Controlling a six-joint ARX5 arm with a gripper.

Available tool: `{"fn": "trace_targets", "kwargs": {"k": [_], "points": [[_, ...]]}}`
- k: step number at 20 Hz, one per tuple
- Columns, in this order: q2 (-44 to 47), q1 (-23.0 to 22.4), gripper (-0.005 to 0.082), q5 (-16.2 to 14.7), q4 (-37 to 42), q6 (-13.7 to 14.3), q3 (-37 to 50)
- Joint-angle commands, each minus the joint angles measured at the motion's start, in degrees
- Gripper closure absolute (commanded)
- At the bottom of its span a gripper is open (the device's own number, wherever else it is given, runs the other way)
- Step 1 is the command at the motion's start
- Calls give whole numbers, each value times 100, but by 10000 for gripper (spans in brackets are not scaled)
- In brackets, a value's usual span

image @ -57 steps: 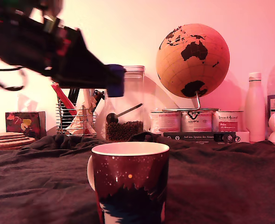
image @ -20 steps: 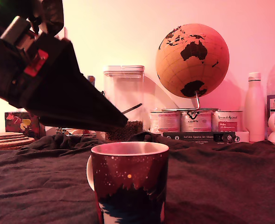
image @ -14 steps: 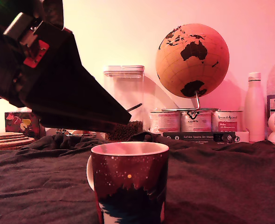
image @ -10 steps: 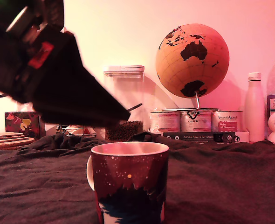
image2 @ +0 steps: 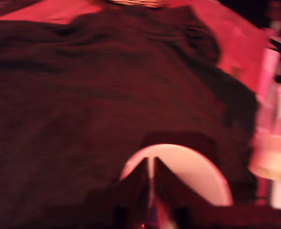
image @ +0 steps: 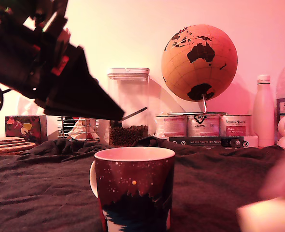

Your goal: Pick up the coffee capsules on the table and drop them inside the coffee cup

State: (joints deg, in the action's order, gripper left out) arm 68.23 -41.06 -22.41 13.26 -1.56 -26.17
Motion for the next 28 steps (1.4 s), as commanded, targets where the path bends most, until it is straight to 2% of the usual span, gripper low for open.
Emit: {"fn": "trace_targets", "kwargs": {"k": [1, 5, 16, 20, 22, 24, 26, 27, 28], "points": [[-87, 90, 793, 66, 31, -125, -37], [-114, 186, 793, 74, -2, -254, -37], [-116, 195, 793, 201, 2, -254, -37], [-116, 197, 793, 535, 151, -219, -42], [-116, 223, 793, 651, 166, -90, -42], [-114, 304, 793, 645, 129, -72, -42], [-114, 439, 793, 614, 63, 151, -42], [-114, 546, 793, 496, 22, 151, -42], [-114, 664, 793, 291, 9, 264, -42]]}}
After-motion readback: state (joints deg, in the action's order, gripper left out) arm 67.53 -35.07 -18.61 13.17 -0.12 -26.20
